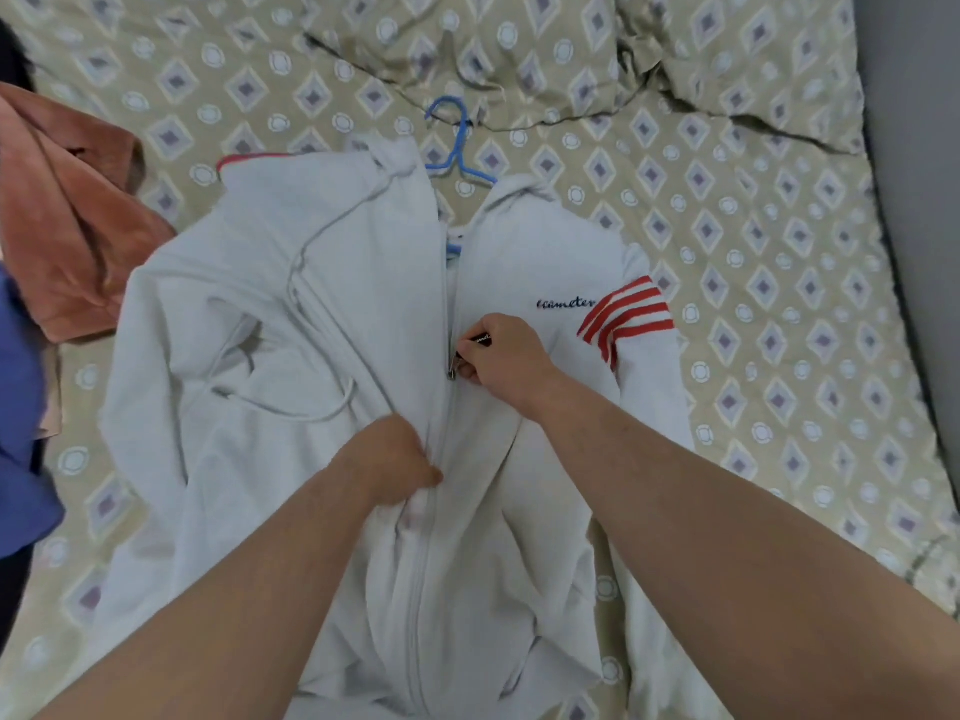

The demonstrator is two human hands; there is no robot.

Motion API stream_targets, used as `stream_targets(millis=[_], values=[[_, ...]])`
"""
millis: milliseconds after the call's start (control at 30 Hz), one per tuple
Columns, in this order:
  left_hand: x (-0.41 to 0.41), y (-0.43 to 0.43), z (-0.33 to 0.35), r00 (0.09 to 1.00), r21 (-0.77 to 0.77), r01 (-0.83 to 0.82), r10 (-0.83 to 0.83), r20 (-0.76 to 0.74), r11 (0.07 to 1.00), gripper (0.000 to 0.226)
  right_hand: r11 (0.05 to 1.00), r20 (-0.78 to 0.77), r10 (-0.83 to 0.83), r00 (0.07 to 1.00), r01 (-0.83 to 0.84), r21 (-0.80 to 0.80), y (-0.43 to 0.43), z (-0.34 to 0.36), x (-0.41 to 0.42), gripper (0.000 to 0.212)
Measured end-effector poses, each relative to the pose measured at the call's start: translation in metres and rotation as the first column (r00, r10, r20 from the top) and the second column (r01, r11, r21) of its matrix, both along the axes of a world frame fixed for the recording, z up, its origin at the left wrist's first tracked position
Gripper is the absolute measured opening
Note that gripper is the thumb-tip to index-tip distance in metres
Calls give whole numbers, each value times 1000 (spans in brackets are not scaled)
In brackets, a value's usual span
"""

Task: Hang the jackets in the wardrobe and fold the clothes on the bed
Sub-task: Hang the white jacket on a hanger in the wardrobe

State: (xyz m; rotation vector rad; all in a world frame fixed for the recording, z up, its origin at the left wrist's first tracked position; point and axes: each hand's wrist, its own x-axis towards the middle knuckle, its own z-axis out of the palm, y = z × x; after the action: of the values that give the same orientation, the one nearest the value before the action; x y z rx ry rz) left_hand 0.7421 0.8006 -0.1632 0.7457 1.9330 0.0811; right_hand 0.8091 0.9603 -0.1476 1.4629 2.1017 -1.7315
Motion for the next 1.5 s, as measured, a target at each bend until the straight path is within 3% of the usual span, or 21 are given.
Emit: stream_targets(millis=[67, 167, 300, 367, 433, 500, 567, 667, 933, 1167, 1367, 1500], values=[[8, -17, 1, 990, -92, 64, -52, 132, 994, 35, 1000, 0, -3, 1000, 3, 23, 6, 1, 0, 17], [18, -39, 4, 954, -207, 66, -1, 299, 976, 29, 1000, -6, 3, 1000, -3, 24, 12, 0, -1, 8], [20, -38, 13, 958, -280, 203, -130, 256, 938, 26, 999, -16, -24, 1000, 24, -29, 5, -3, 0, 8], [13, -23, 17, 987, -177, 156, -146, 67, 972, 36, 996, -28, -57, 998, 55, -76, 3, -3, -1, 14], [4, -3, 23, 986, 31, -89, 92, -138, 996, 34, 995, -40, -54, 998, 50, -84, 5, -3, -1, 18], [-2, 19, 23, 921, 251, -276, 330, -207, 928, 29, 998, -43, -35, 998, 33, -48, 9, -1, -1, 18], [-5, 34, 20, 898, 307, -324, 393, -197, 895, 33, 996, -30, 34, 999, -31, 89, 15, 0, 1, 15], [-8, 41, 13, 906, 270, -294, 357, -226, 917, 35, 965, 1, 138, 990, -134, 226, 19, 0, 3, 12], [-15, 44, 7, 933, 216, -312, 341, -116, 925, 26, 932, 40, 229, 973, -231, 280, 21, -3, 1, 15], [-1, 22, 8, 972, 3, -235, 235, 30, 972, 31, 866, 115, 388, 915, -404, 294, 18, -3, -2, 11], [7, 8, 6, 962, -113, -204, 221, 163, 972, 32, 882, 135, 325, 936, -351, 314, 20, -5, 0, 11], [3, 7, 5, 949, -112, -221, 240, 203, 969, 34, 906, 136, 293, 946, -320, 278, 26, -1, -2, 6]])
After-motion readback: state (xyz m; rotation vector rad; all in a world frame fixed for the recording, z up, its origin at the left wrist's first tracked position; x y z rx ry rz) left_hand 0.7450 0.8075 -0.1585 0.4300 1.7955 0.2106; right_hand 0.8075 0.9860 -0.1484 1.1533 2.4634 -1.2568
